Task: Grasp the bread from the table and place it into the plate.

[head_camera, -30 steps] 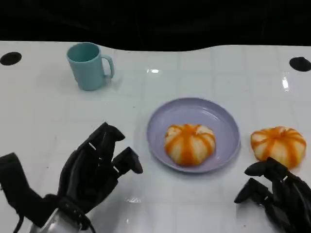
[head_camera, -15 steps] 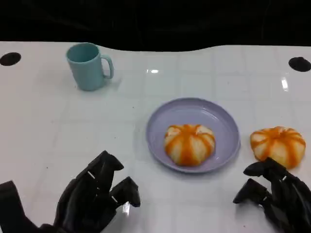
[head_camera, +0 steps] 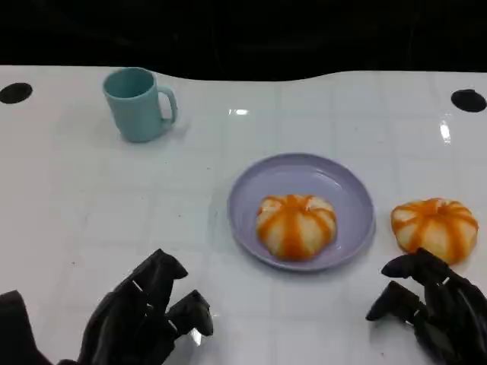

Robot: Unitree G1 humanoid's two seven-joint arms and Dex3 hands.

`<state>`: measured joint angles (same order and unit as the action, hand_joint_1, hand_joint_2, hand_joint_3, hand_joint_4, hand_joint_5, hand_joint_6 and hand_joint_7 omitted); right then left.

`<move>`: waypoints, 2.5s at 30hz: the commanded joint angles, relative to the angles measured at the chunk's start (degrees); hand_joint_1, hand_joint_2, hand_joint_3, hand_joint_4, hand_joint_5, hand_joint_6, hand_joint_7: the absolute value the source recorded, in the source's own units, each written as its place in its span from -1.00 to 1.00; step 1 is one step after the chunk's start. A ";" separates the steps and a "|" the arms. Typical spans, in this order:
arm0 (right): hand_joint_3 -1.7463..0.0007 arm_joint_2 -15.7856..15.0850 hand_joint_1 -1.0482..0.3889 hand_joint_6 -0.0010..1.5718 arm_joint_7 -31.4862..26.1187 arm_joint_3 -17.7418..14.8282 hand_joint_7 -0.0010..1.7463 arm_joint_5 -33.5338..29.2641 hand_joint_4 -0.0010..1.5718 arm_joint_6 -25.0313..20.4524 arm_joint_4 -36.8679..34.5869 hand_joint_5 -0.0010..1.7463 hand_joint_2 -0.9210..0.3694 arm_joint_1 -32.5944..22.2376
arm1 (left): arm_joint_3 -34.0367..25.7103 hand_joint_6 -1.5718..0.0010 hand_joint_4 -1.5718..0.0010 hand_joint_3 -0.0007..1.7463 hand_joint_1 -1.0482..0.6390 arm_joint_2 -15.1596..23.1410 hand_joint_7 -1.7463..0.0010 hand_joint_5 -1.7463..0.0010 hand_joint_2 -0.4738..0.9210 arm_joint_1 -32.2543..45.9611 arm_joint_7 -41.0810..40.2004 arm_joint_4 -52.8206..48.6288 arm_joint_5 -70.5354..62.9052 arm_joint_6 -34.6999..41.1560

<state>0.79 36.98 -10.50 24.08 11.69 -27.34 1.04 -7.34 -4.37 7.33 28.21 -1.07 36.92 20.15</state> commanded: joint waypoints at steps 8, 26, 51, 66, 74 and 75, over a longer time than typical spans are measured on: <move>0.74 -1.37 -0.31 -0.20 1.12 -0.94 0.33 0.23 -0.18 1.42 -2.18 0.73 -1.00 0.99 | 0.13 0.40 0.05 -0.57 -0.34 0.59 -1.00 -1.00 1.00 -1.51 1.68 -3.00 -1.04 -2.06; 0.69 -2.49 -0.27 -0.30 5.23 -2.42 0.39 0.04 -0.21 5.59 -9.36 0.74 -1.00 3.78 | 0.25 0.34 0.02 -0.56 -0.37 0.09 -1.00 -1.00 1.00 -3.95 3.43 -7.92 -2.45 -6.36; 0.71 -2.86 -0.29 -0.29 6.92 -2.75 0.40 0.21 -0.22 6.36 -11.85 0.74 -1.00 4.83 | -0.38 0.34 0.00 -0.58 -0.39 -0.08 -1.00 -1.00 1.00 -4.45 4.37 -8.75 -3.38 -6.78; 0.72 -2.77 -0.31 -0.29 6.70 -2.81 0.40 -0.07 -0.20 6.90 -13.03 0.74 -1.00 5.57 | -0.94 0.38 0.04 -0.57 -0.37 -0.09 -1.00 -1.00 1.00 -5.01 4.70 -9.48 -2.77 -5.97; 0.72 -2.67 -0.32 -0.29 6.43 -2.90 0.41 0.02 -0.20 7.12 -14.00 0.75 -1.00 6.28 | -0.90 0.36 0.01 -0.57 -0.37 -0.52 -1.00 -1.00 1.00 -5.09 3.82 -9.11 -3.52 -6.91; 0.72 -2.67 -0.32 -0.29 6.43 -2.90 0.41 0.02 -0.20 7.13 -14.02 0.75 -1.00 6.29 | -0.91 0.36 0.01 -0.57 -0.38 -0.53 -1.00 -1.00 1.00 -5.09 3.83 -9.11 -3.53 -6.92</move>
<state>-1.04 43.91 -12.77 24.11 19.44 -40.89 7.25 -7.88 -5.29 2.61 32.83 -10.29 33.74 13.89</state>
